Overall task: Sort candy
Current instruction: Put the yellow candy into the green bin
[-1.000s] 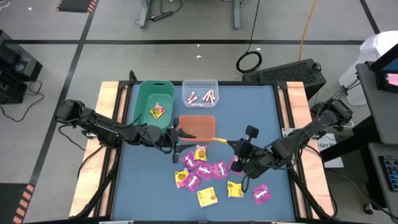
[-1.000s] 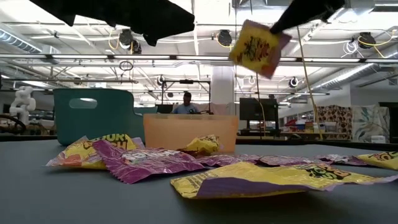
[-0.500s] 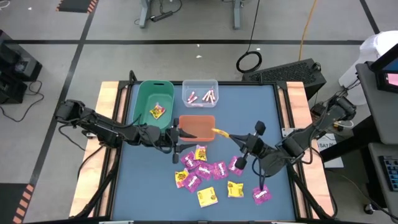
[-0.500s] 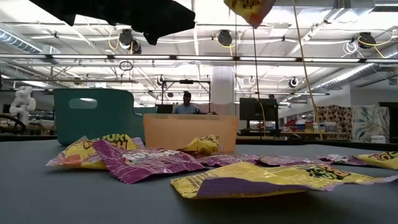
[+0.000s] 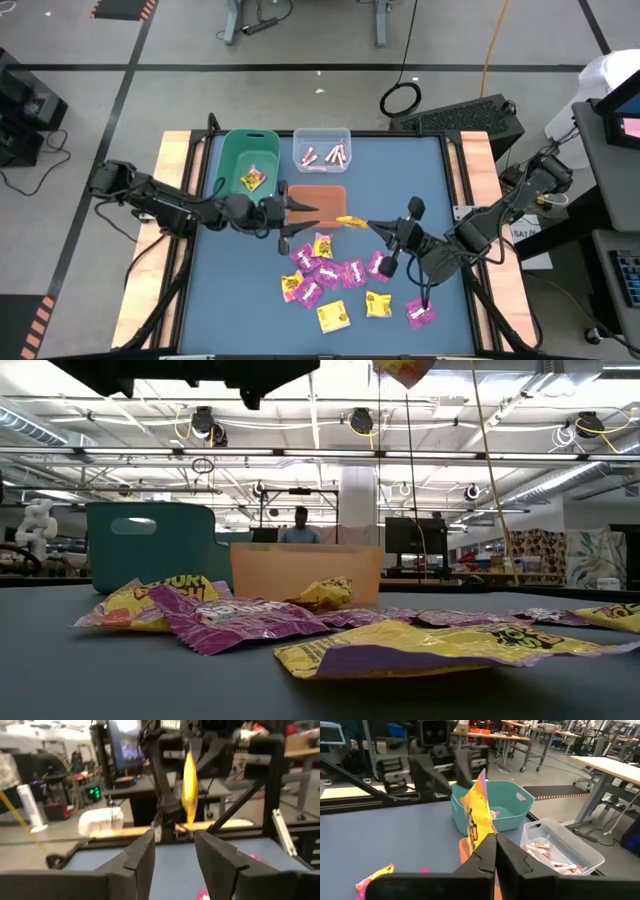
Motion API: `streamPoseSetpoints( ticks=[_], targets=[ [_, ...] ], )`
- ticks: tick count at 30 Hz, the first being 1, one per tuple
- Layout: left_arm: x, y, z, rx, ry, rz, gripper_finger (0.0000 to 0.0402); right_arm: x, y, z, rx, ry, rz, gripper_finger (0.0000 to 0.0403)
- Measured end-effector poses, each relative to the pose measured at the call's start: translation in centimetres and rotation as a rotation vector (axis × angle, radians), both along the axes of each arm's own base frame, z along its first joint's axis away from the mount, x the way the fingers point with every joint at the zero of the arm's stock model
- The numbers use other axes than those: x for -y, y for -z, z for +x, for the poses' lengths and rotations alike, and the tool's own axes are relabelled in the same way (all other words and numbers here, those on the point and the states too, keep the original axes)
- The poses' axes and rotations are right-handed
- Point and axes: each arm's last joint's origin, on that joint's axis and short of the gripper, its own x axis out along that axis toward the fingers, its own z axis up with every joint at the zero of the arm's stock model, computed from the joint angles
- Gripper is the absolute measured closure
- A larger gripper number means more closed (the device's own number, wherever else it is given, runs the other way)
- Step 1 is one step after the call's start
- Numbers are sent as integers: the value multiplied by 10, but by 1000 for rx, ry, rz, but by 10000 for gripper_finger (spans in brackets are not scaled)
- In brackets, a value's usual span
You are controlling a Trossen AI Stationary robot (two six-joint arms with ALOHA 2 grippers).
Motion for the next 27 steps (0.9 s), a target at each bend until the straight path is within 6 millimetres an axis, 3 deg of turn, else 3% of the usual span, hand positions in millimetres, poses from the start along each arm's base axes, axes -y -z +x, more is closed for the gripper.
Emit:
streamPoseSetpoints(
  ticks=[7, 13, 20, 27],
  targets=[
    [-9, 3, 8, 53, 112, 6, 165, -1, 0, 0, -14, -24, -2, 403],
    [-7, 8, 36, 94, 75, 6, 103, -1, 1, 0, -22, -32, -6, 403],
    [-3, 12, 62, 85, 101, 28, 128, -1, 1, 0, -33, -41, -18, 403],
    [-3, 13, 64, 70, 92, 28, 219, -1, 2, 0, -47, -41, -47, 403]
  ],
)
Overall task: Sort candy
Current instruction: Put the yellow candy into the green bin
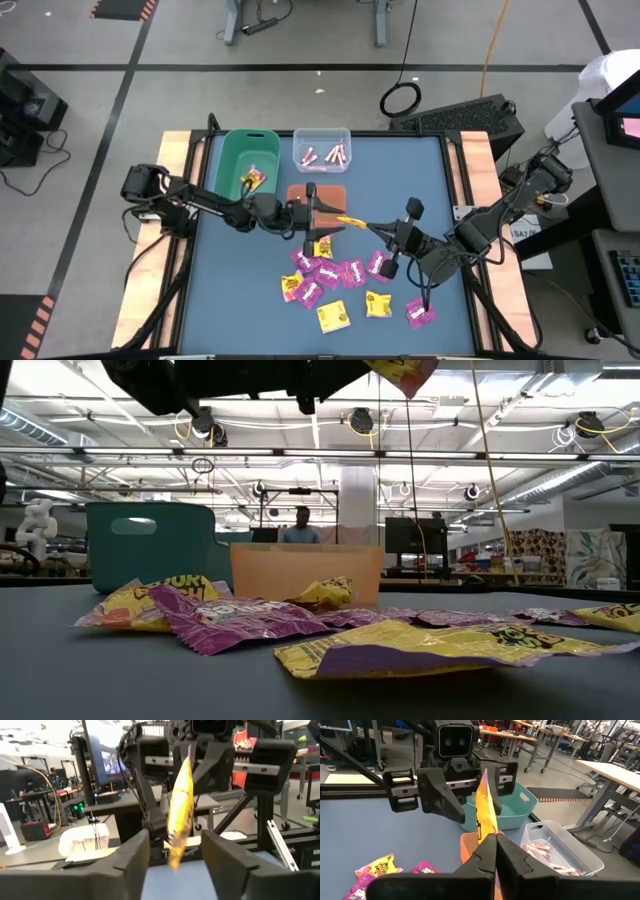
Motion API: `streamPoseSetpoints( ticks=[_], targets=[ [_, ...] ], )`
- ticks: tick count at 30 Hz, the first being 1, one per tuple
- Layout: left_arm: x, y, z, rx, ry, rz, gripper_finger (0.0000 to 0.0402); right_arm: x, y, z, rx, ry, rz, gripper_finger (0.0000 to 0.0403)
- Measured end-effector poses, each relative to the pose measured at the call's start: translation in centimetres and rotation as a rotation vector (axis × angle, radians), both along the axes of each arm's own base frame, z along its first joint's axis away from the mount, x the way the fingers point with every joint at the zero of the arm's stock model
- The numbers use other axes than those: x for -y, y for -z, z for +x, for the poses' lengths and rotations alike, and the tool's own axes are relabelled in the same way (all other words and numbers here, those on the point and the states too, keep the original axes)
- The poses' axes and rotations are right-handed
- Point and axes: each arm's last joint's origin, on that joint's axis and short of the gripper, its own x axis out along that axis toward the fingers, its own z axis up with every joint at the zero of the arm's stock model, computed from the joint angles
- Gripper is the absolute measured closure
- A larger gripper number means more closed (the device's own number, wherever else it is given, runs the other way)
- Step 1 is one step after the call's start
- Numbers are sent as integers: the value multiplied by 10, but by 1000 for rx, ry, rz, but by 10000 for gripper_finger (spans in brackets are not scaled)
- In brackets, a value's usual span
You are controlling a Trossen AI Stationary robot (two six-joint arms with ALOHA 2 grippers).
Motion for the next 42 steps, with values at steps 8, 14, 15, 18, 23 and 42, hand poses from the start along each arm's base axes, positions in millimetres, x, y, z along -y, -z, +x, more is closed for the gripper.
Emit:
streamPoseSetpoints(
  ticks=[8, 14, 15, 18, 23, 42],
  targets=[
    [0, 0, 0, -6, 1, 2, 359, 0, 0, 0, -2, 1, -7, 403],
    [1, 0, -1, -6, 23, 6, 388, 0, 0, 0, 4, 5, 8, 401],
    [1, 0, -1, -6, 28, 6, 388, 0, 1, 0, 3, 7, 12, 399],
    [1, -3, -2, -9, 49, 7, 394, 2, 5, -2, -26, 17, 21, 380],
    [0, -18, -12, -32, 64, -42, 397, 7, 18, -10, -120, 41, 63, 330],
    [-6, -43, -40, -129, -28, 194, 397, -6, 74, 0, -442, 49, 158, 250]
  ],
)
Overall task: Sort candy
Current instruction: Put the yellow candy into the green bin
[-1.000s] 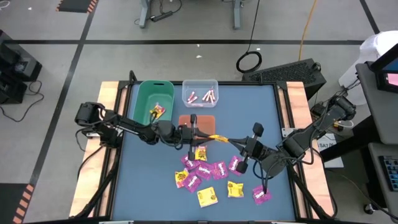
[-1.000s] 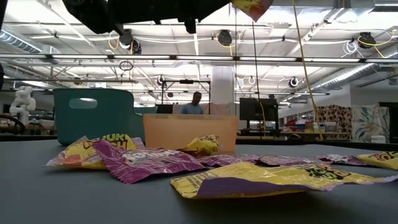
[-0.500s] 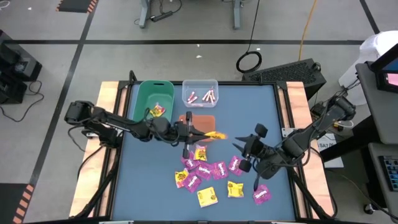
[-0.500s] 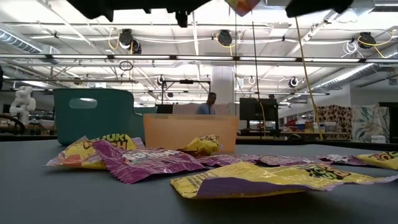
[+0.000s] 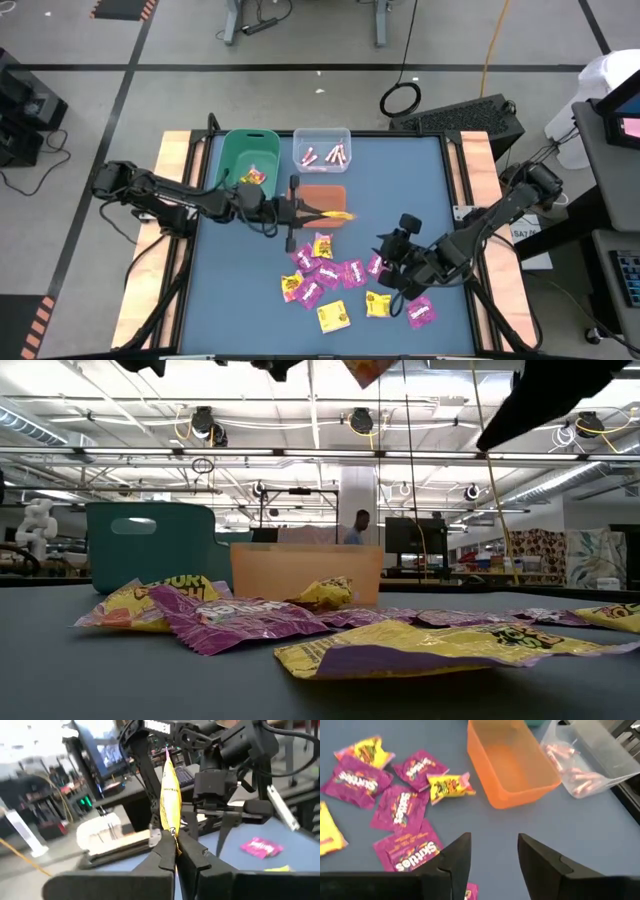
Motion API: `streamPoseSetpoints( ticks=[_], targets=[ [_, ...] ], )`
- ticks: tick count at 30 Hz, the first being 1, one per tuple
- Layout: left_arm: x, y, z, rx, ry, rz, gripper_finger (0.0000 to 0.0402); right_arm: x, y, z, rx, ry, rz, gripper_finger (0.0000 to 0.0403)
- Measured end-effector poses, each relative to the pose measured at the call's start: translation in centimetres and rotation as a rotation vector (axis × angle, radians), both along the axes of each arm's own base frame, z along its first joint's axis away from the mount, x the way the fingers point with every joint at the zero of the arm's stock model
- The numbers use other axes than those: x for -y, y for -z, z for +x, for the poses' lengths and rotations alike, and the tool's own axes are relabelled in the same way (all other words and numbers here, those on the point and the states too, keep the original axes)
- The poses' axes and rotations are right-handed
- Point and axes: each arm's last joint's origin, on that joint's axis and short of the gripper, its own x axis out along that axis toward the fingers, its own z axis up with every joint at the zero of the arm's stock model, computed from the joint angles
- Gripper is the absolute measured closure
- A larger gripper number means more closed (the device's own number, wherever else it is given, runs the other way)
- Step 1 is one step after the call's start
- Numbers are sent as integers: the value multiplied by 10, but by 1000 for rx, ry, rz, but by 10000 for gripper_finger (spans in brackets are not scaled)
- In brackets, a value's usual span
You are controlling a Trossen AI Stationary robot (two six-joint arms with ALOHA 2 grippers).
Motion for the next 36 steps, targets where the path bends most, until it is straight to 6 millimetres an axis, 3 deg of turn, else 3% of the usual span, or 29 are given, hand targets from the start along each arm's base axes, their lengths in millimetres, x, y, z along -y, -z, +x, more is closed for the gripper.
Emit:
streamPoseSetpoints(
  ticks=[14, 18, 26, 36],
  targets=[
    [17, 5, -3, -12, -30, 846, 396, -3, 9, 3, -38, -13, -28, 250],
    [21, 4, -3, 3, -22, 967, 396, -3, 9, 3, -40, -16, -31, 250],
    [17, 4, -3, -44, -136, 665, 396, -3, 9, 3, -38, -15, -35, 250],
    [10, 4, -4, -50, -295, 78, 395, -3, 9, 3, -25, 6, -15, 250]
  ],
)
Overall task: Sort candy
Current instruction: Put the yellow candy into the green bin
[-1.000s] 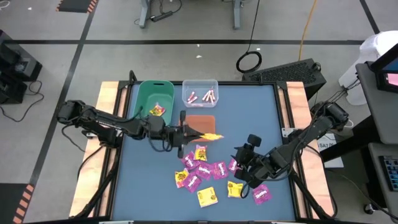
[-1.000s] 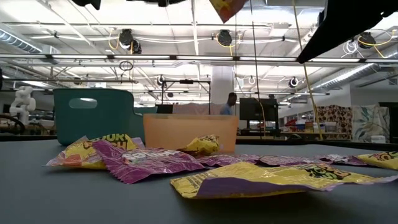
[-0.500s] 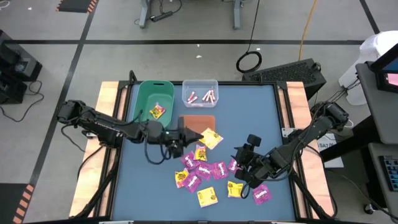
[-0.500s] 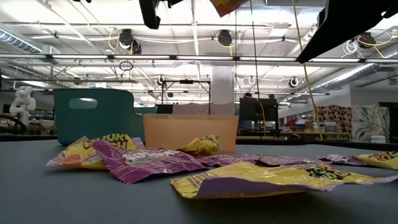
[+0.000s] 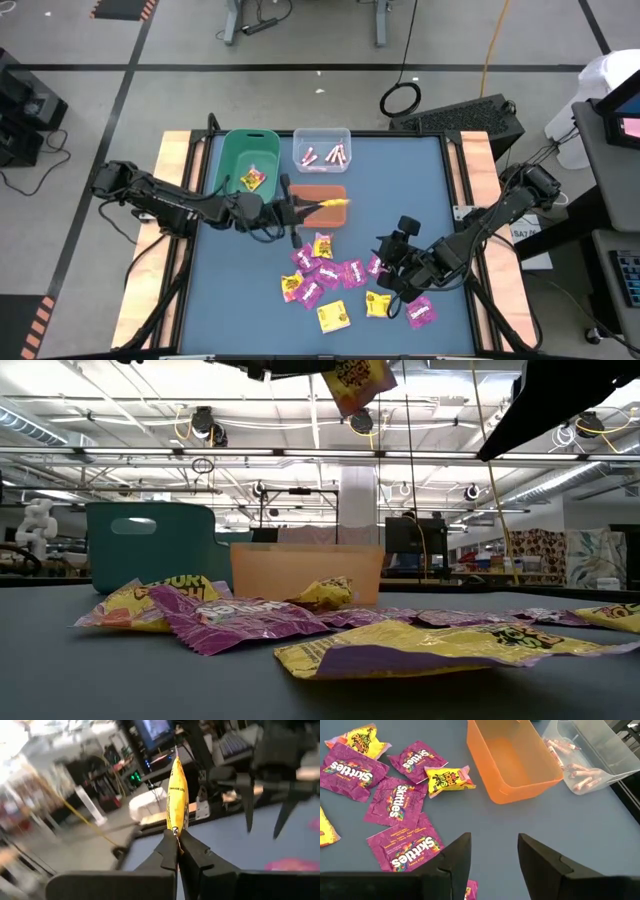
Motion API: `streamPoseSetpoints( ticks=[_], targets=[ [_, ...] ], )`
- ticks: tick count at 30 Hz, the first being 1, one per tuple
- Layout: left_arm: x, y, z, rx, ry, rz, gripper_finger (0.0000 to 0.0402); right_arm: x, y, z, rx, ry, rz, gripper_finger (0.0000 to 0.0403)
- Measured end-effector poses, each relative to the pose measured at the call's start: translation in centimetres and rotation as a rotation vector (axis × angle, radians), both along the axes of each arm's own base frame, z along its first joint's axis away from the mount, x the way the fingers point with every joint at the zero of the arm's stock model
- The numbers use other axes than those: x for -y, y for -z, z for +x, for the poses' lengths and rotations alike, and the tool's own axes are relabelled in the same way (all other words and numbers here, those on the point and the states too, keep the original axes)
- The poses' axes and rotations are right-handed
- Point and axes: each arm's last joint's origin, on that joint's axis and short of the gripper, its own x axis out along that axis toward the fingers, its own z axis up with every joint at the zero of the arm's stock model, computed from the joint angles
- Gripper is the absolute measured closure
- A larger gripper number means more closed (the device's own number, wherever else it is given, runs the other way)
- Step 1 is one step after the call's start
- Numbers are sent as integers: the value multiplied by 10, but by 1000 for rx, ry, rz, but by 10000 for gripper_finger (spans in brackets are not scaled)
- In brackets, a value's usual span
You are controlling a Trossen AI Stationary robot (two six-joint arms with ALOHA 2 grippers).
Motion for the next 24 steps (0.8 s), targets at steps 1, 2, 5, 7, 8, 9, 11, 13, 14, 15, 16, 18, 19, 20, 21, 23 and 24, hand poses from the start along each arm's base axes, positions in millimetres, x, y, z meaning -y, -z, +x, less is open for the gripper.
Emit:
streamPoseSetpoints(
  ticks=[1, 2, 5, 7, 8, 9, 11, 13, 14, 15, 16, 18, 19, 20, 21, 23, 24],
  targets=[
    [-2, 0, 0, 15, -9, -65, 395, 0, 0, 0, 3, 5, 5, 250],
    [-5, 0, 1, 32, -20, -134, 395, 0, 0, 0, 6, 11, 10, 250],
    [-12, 0, 2, 76, 15, -342, 395, 0, 0, 0, 14, 22, 20, 250],
    [-15, 0, 3, 78, 95, -454, 395, 0, 0, 0, 19, 29, 27, 250],
    [-14, 0, 4, 71, 143, -504, 395, 0, 0, 0, 20, 31, 29, 250],
    [-14, 0, 4, 61, 188, -536, 395, 0, 0, 0, 22, 33, 32, 250],
    [-12, 1, 4, 42, 224, -556, 395, 0, 0, 0, 27, 34, 36, 250],
    [-11, 4, 3, 16, 214, -568, 395, -1, 0, 1, 32, 35, 41, 250],
    [-11, 5, 3, 5, 208, -570, 395, -1, 0, 1, 34, 35, 43, 250],
    [-11, 5, 3, 0, 206, -573, 395, -1, -1, 1, 36, 35, 45, 250],
    [-11, 6, 3, 0, 204, -584, 395, -1, -1, 1, 39, 35, 48, 250],
    [-10, 6, 3, 1, 205, -613, 395, -2, -1, 2, 48, 35, 55, 250],
    [-10, 6, 3, -6, 203, -620, 395, -2, -1, 2, 51, 34, 59, 250],
    [-10, 7, 3, -12, 201, -622, 395, -2, -1, 3, 54, 34, 62, 250],
    [-10, 7, 3, -16, 200, -622, 395, -2, -1, 3, 58, 34, 65, 250],
    [-8, 7, 3, -16, 205, -622, 395, -3, -2, 4, 63, 34, 69, 250],
    [-7, 7, 3, -16, 209, -619, 395, -3, -2, 4, 65, 34, 70, 250]
  ],
)
